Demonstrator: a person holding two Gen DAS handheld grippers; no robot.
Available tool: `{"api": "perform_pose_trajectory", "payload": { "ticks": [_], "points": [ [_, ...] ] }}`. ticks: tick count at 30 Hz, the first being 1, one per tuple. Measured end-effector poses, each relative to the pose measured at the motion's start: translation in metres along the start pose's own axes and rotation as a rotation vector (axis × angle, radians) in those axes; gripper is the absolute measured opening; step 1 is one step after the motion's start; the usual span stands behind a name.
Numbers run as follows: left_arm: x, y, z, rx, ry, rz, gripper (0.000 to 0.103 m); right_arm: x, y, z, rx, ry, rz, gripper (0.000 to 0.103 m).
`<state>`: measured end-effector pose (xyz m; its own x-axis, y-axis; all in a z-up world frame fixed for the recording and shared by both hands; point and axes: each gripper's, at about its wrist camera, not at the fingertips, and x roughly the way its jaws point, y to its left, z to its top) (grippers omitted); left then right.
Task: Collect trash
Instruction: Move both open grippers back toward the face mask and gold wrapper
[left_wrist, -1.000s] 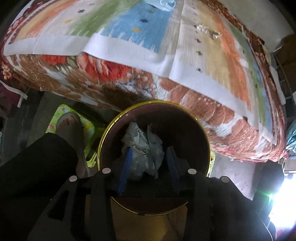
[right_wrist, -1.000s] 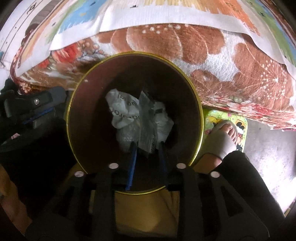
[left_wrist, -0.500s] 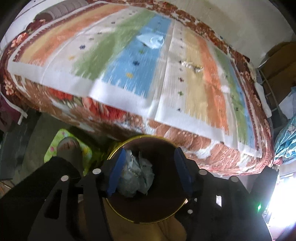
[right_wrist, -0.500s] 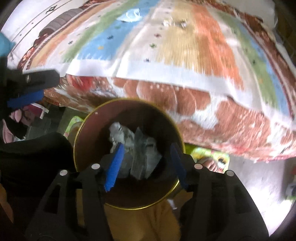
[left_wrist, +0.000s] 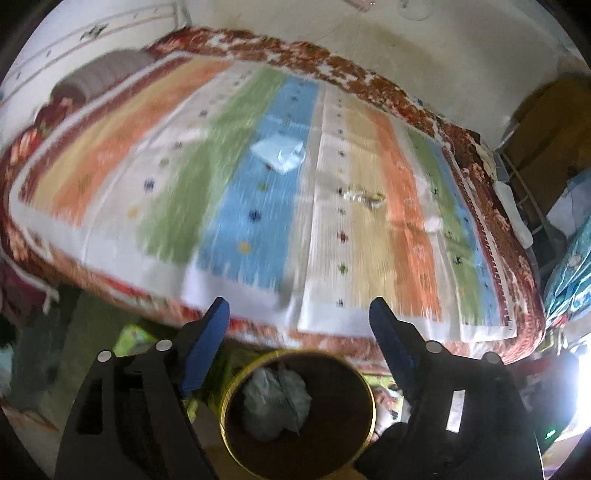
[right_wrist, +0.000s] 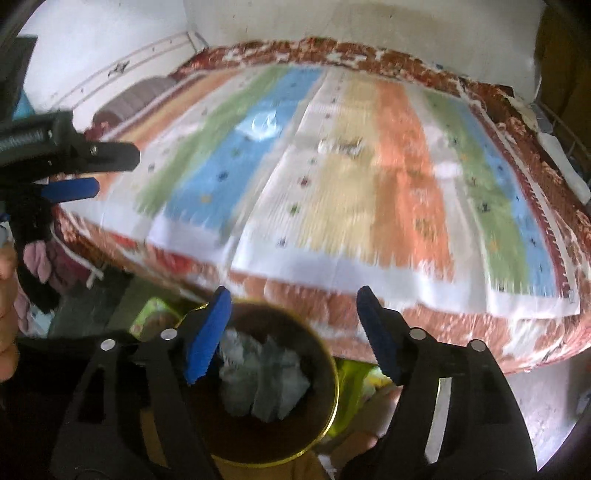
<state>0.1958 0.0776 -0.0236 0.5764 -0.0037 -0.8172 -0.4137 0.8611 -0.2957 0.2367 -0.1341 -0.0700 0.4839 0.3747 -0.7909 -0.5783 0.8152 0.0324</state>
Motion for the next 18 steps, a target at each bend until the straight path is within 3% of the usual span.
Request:
{"api": "perform_pose_trajectory", "payload": {
  "ticks": [4,8,12,18],
  "points": [
    [0.011,0.005,0.027,0.032,-0.022,0.011,0.083,0.000,-0.013,0.020,0.031,-0.038,0.010,0.080],
    [0.032,0.012,0.043,0.012,0.009,-0.023,0.093,0.007,-0.022,0.040,0.038,-0.071,0.002,0.086],
    [0.051,0.015,0.055,0.025,-0.001,0.008,0.097,0.019,-0.030,0.057,0.057,-0.094,0.011,0.094],
    [0.079,0.029,0.075,-0.015,-0.008,0.024,0.097,0.040,-0.040,0.076,0.043,-0.119,-0.006,0.094]
  ]
}}
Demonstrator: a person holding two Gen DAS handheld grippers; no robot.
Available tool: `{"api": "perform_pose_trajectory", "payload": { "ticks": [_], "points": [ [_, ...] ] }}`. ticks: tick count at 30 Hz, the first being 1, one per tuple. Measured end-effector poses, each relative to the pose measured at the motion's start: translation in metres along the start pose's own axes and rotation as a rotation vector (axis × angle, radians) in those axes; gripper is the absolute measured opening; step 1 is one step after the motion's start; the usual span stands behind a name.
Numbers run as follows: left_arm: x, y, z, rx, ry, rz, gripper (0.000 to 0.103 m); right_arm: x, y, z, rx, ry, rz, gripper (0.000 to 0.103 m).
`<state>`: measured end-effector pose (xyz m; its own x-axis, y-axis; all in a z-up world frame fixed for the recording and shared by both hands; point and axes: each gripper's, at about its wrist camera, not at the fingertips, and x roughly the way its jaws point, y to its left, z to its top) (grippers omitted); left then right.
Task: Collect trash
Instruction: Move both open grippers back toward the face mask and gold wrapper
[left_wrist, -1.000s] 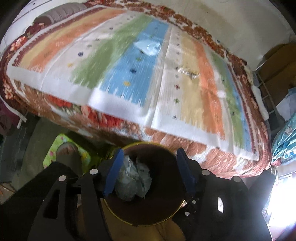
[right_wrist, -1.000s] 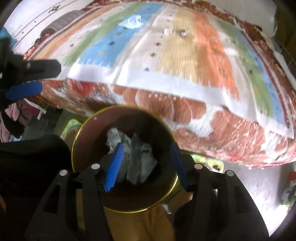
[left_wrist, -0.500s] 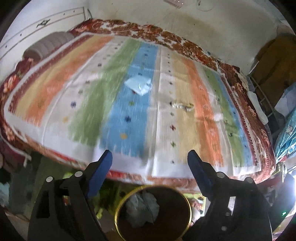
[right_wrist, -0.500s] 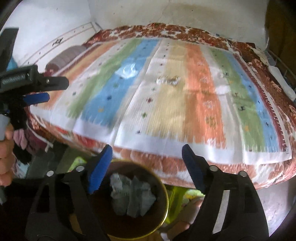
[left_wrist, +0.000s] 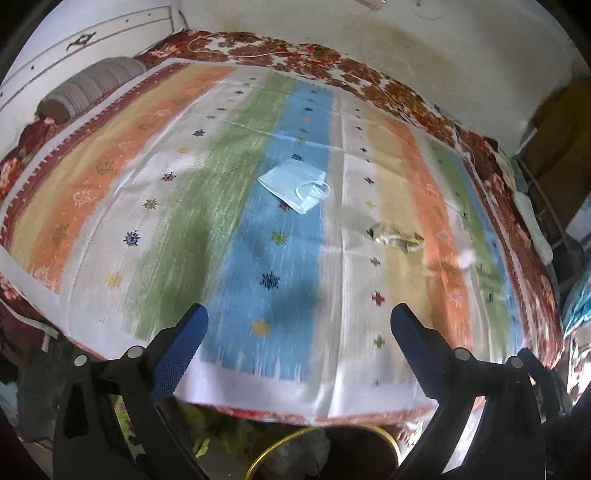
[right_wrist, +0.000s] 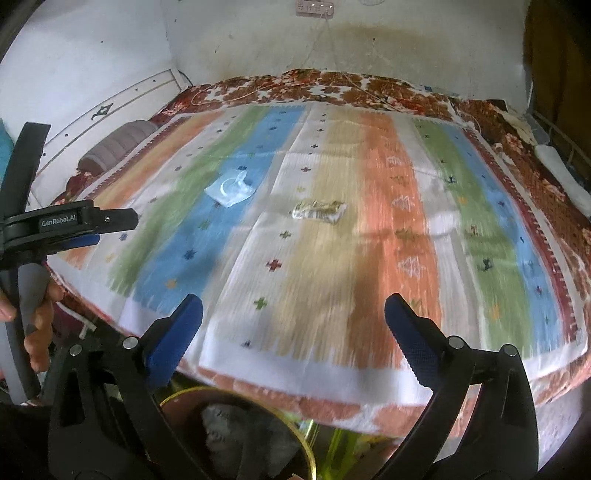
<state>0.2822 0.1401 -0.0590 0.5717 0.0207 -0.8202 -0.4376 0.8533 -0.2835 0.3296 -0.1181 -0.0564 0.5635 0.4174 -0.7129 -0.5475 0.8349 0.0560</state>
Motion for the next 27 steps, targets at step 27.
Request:
{"api": "perform_pose_trajectory", "payload": {
  "ticks": [27],
  "points": [
    [0.123,0.060,0.077,-0.261,0.031,-0.273,0.096,0.117,-0.051,0.046,0.059,0.028,0.009,0.093]
  ]
}}
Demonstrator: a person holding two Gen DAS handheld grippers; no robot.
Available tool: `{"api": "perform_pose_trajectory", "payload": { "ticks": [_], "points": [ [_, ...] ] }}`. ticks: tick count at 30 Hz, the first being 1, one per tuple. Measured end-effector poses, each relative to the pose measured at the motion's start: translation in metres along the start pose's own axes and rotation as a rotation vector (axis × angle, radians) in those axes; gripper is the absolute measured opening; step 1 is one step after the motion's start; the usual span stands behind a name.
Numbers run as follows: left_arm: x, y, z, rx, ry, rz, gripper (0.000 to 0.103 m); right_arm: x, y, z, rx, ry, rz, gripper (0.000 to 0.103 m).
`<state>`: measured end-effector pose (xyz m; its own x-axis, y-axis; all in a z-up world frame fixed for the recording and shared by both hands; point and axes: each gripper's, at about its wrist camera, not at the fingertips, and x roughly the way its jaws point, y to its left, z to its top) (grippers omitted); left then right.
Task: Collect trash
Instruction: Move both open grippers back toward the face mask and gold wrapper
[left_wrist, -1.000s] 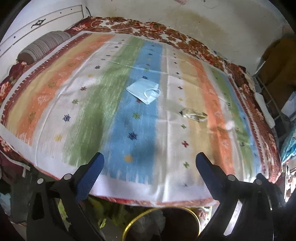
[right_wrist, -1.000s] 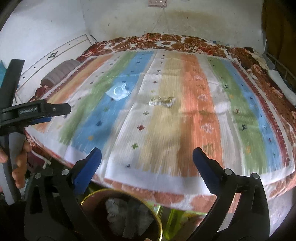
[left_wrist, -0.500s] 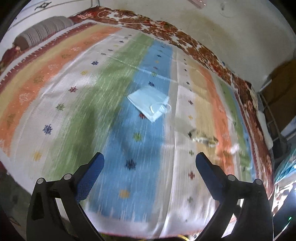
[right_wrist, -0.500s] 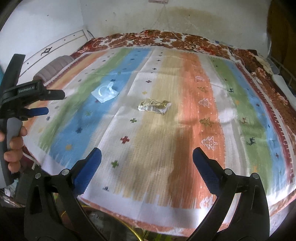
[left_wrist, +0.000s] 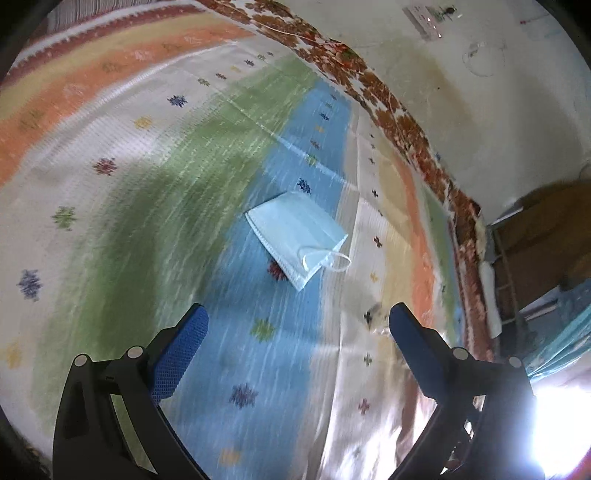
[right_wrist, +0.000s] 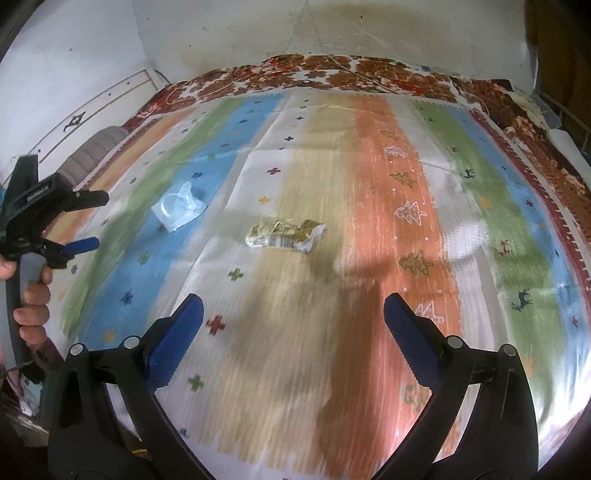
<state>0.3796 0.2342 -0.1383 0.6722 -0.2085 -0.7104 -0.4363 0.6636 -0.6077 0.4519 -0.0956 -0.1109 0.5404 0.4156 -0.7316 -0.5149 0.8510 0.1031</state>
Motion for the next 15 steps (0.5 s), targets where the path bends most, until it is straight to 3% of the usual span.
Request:
{"api": "perform_pose_trajectory", "payload": {
  "ticks": [8,12,15],
  "points": [
    [0.029,0.015,0.010,-0.014,-0.005,-0.091,0.091,0.031,-0.016,0.016,0.073,-0.020,0.061,0.088],
    [0.045,0.021,0.018,-0.028,0.006,-0.157,0.079,0.046,-0.022,0.023,0.113,-0.019,0.091,0.083],
    [0.057,0.027,0.024,-0.047,0.011,-0.176,0.077,0.055,-0.027,0.032,0.140,-0.027,0.117,0.081]
  ]
}}
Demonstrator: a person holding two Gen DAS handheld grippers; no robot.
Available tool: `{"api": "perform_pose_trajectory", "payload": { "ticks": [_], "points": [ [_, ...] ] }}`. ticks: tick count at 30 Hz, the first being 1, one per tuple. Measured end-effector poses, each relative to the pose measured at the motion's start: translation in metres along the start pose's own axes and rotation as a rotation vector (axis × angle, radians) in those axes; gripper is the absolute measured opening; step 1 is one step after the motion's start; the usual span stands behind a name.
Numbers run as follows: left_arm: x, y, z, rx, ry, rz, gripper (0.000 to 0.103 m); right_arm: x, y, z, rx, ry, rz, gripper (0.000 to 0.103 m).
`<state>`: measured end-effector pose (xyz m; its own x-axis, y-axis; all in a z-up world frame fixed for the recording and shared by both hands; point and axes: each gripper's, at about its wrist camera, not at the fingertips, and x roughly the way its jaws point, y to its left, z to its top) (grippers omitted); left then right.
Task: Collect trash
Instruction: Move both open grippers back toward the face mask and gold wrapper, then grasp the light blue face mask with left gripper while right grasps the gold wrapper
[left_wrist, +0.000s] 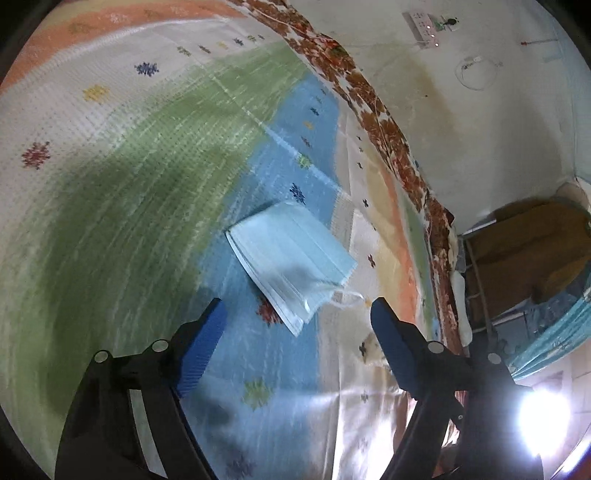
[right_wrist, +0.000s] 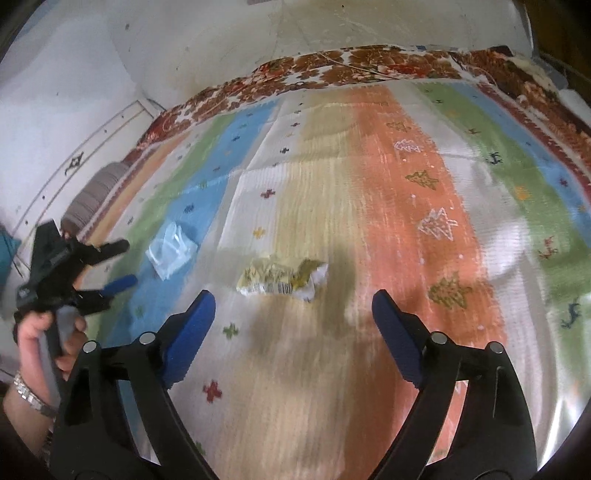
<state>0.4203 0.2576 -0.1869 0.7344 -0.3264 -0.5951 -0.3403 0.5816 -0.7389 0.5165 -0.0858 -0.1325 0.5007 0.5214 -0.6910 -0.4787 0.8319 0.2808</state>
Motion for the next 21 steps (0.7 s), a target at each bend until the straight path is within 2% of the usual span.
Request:
{"api": "perform_pose_trajectory", "payload": {
  "ticks": [1,3,4,5,11,13,15,17,19,21],
  "points": [
    [0.003,0.003,0.001,-0.011,0.004,-0.015,0.076,0.004,-0.001,0.003,-0.001,0.005,0.002,0.080],
    [0.008,0.011,0.004,-0.046,-0.003,-0.052,0.068,0.014,-0.002,0.006,0.003,0.029,-0.001,0.071],
    [0.010,0.014,0.004,-0.055,-0.009,-0.060,0.065,0.016,-0.003,0.007,0.007,0.036,0.002,0.071],
    [0.014,0.016,0.005,-0.053,-0.008,-0.062,0.060,0.021,-0.006,0.009,0.021,0.043,0.013,0.070],
    [0.031,0.015,0.007,-0.014,0.017,-0.048,0.046,0.045,-0.010,0.014,0.058,0.088,0.031,0.060],
    [0.033,0.020,0.008,-0.029,0.016,-0.038,0.035,0.052,-0.008,0.014,0.062,0.100,0.043,0.049],
    [0.036,0.027,0.009,-0.053,0.015,-0.025,0.015,0.055,-0.006,0.012,0.068,0.111,0.044,0.035],
    [0.041,0.032,0.013,-0.066,0.026,-0.012,0.005,0.057,-0.003,0.010,0.058,0.118,0.033,0.032],
    [0.045,0.030,0.017,-0.053,0.033,-0.007,0.004,0.057,0.000,0.009,0.023,0.116,-0.003,0.019],
    [0.046,0.026,0.018,-0.031,0.028,0.009,0.003,0.055,-0.001,0.008,0.018,0.112,0.001,0.017]
  ]
}}
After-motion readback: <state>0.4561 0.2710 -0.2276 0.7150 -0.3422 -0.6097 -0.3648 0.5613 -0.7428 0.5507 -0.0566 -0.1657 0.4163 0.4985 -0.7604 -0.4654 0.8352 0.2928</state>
